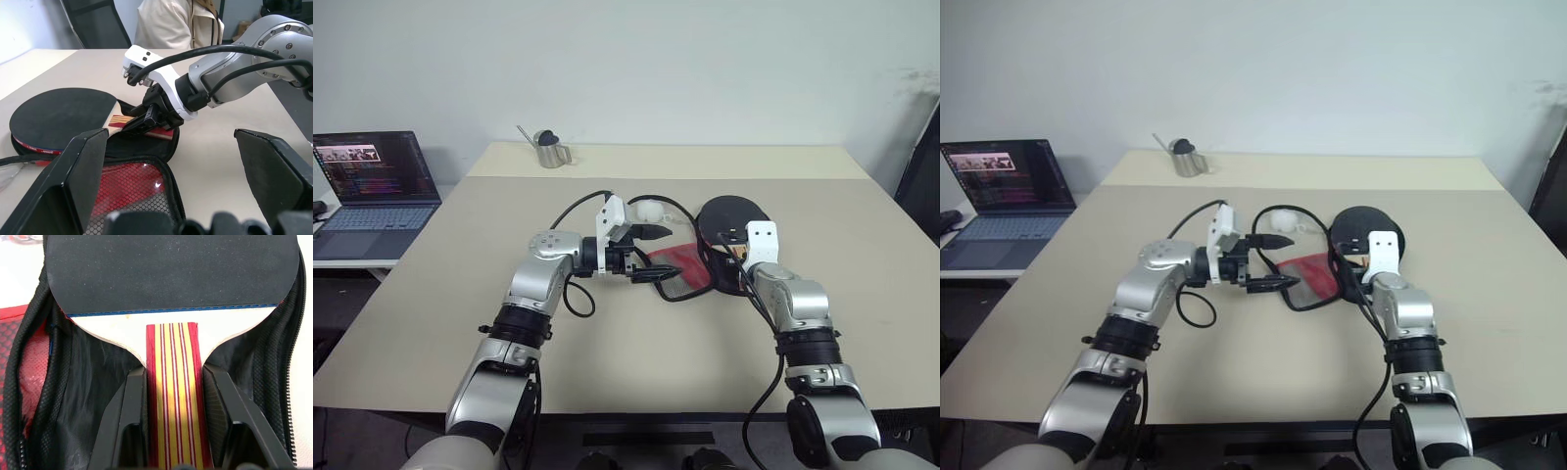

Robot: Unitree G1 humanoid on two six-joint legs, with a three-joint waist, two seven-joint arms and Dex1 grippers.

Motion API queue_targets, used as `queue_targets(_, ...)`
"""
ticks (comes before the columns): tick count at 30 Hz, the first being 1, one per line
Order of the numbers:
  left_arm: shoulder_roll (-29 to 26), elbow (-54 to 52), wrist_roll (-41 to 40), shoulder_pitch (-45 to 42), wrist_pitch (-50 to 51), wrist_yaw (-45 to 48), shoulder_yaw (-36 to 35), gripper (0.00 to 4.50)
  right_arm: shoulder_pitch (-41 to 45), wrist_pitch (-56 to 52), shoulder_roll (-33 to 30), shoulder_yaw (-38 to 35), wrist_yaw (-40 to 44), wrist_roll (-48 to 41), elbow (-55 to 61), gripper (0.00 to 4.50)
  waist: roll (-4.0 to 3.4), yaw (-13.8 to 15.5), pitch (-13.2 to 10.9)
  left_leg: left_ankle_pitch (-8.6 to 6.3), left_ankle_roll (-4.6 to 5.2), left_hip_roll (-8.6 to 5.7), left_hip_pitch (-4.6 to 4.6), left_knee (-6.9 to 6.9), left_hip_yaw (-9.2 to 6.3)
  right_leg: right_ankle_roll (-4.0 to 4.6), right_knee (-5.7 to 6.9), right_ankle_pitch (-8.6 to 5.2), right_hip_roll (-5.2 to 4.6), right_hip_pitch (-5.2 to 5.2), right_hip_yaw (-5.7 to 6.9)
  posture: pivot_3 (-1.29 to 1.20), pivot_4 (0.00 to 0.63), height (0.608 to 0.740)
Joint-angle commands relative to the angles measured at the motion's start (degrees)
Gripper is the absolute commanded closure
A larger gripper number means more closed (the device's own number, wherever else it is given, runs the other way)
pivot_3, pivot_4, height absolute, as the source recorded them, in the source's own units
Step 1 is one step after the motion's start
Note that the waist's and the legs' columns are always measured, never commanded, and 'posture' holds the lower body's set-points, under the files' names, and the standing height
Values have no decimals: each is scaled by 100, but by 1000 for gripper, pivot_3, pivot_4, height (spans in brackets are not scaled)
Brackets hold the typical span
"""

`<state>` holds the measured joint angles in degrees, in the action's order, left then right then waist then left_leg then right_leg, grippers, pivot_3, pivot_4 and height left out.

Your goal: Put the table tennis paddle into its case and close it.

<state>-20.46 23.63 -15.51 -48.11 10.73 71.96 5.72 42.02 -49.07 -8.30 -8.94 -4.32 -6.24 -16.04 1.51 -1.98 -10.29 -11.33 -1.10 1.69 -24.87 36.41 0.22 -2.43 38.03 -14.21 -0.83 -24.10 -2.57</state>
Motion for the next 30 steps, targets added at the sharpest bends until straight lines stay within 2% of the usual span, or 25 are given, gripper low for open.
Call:
queue_targets(1, -20, -30, -47, -131, -88, 16, -29, 0, 121, 183, -20, -80, -40, -4, 259, 3006, 0, 0, 0, 0, 0, 0, 0, 0, 0, 0, 0, 0, 0, 0, 0, 0, 150, 740)
queue_targets(30, -18, 45, -54, -175, -121, 51, -26, 0, 180, 194, 41, -73, 72, 15, 315, 3006, 0, 0, 0, 0, 0, 0, 0, 0, 0, 1, 2, 0, 0, 0, 0, 0, 150, 740)
